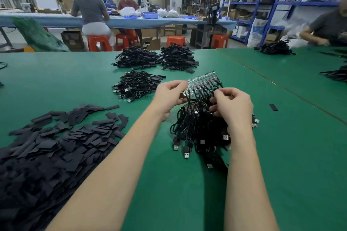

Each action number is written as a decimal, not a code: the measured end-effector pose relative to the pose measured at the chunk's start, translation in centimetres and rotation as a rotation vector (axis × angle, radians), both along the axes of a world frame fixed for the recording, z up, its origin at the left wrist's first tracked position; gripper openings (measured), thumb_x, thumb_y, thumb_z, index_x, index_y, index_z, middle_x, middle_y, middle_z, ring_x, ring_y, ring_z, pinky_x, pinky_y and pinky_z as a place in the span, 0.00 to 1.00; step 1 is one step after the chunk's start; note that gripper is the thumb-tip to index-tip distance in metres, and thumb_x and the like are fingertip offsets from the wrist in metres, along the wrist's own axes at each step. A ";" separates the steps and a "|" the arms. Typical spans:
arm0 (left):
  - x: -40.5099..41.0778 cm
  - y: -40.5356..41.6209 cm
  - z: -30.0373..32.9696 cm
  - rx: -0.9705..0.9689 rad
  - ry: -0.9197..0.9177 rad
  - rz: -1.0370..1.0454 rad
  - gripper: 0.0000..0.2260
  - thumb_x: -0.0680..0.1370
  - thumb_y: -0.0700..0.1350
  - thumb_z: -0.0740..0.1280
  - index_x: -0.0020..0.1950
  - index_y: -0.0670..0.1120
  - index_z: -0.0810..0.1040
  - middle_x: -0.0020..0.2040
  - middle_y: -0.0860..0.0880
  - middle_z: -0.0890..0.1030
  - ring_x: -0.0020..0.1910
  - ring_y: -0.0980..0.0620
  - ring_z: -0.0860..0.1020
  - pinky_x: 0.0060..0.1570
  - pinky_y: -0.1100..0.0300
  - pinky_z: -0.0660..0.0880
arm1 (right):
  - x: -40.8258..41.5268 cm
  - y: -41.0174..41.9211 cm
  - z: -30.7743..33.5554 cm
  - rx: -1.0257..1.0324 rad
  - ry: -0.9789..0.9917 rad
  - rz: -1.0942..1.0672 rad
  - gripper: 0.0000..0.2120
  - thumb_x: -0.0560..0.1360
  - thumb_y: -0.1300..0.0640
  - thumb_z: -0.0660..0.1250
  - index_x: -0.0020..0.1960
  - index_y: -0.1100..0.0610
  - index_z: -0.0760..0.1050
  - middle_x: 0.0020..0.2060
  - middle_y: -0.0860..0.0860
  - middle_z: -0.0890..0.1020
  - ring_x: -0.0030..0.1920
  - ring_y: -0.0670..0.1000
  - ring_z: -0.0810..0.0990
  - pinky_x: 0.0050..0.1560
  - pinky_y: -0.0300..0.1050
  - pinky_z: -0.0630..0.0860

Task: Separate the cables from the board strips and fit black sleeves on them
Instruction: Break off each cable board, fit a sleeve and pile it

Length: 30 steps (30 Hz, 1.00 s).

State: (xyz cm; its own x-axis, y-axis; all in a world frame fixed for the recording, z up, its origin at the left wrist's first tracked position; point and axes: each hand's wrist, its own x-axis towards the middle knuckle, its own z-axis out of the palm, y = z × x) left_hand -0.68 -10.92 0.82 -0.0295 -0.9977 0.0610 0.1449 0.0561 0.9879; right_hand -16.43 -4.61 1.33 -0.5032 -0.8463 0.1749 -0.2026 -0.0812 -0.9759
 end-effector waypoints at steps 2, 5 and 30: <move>1.9 0.3 0.2 0.010 0.037 0.023 0.02 0.79 0.42 0.71 0.50 0.44 0.83 0.53 0.44 0.81 0.47 0.50 0.79 0.39 0.65 0.79 | 0.3 0.1 0.4 -0.037 0.007 -0.008 0.04 0.76 0.57 0.66 0.47 0.51 0.80 0.31 0.43 0.85 0.28 0.42 0.82 0.27 0.35 0.74; 4.6 1.1 0.6 0.010 0.067 0.043 0.02 0.79 0.42 0.70 0.51 0.45 0.83 0.51 0.45 0.81 0.44 0.53 0.79 0.39 0.65 0.79 | 0.9 -0.1 0.6 -0.044 0.164 -0.090 0.05 0.76 0.50 0.67 0.49 0.48 0.81 0.33 0.41 0.84 0.33 0.35 0.79 0.37 0.37 0.74; 16.1 6.4 -3.0 0.191 -0.128 0.043 0.08 0.76 0.51 0.73 0.52 0.49 0.85 0.44 0.56 0.82 0.35 0.58 0.76 0.30 0.66 0.76 | 7.2 -0.7 -1.8 0.485 -0.089 0.867 0.11 0.83 0.50 0.64 0.63 0.52 0.76 0.42 0.53 0.74 0.29 0.47 0.77 0.29 0.43 0.78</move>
State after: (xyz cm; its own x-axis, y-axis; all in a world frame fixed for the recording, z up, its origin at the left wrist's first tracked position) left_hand 15.46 -4.55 -2.16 0.0183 -0.9913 -0.1307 0.0192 -0.1304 0.9913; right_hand -9.26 -5.31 -0.52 0.3281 -0.8974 -0.2951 -0.1868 0.2445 -0.9515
